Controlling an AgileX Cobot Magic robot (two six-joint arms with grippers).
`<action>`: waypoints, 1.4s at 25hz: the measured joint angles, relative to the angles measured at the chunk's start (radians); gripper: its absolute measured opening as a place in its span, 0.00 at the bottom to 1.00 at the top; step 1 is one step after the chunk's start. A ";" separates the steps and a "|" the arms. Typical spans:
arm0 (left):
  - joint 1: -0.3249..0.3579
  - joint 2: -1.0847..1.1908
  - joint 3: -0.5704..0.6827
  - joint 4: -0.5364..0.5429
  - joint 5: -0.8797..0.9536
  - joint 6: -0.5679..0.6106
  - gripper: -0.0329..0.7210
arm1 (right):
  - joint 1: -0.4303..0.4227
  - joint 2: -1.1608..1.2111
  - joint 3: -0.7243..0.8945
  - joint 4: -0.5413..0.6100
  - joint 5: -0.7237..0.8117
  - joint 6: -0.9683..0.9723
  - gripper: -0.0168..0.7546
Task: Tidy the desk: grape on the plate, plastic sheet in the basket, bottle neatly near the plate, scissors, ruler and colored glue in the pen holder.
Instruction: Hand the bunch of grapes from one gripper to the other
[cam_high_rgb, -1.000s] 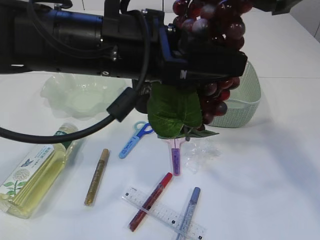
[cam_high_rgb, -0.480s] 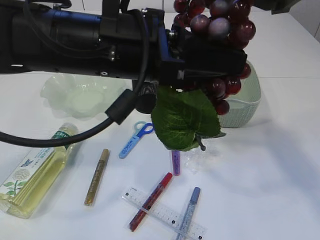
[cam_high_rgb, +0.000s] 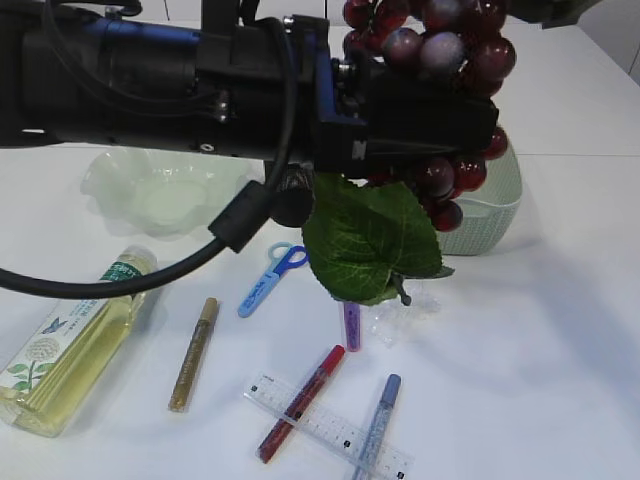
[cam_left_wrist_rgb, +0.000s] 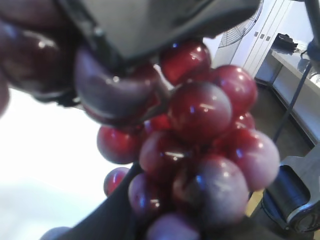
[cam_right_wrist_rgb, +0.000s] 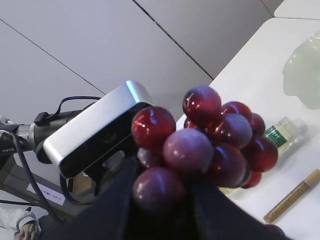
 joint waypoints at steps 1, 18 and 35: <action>0.000 0.000 0.000 0.000 0.002 0.000 0.23 | 0.000 0.000 0.000 0.000 0.000 0.000 0.32; 0.000 -0.002 0.000 0.008 0.010 -0.046 0.23 | 0.000 0.000 0.000 -0.028 0.000 0.000 0.70; 0.000 -0.003 0.000 0.315 -0.052 -0.277 0.23 | 0.000 0.000 0.000 -0.246 -0.010 0.071 0.70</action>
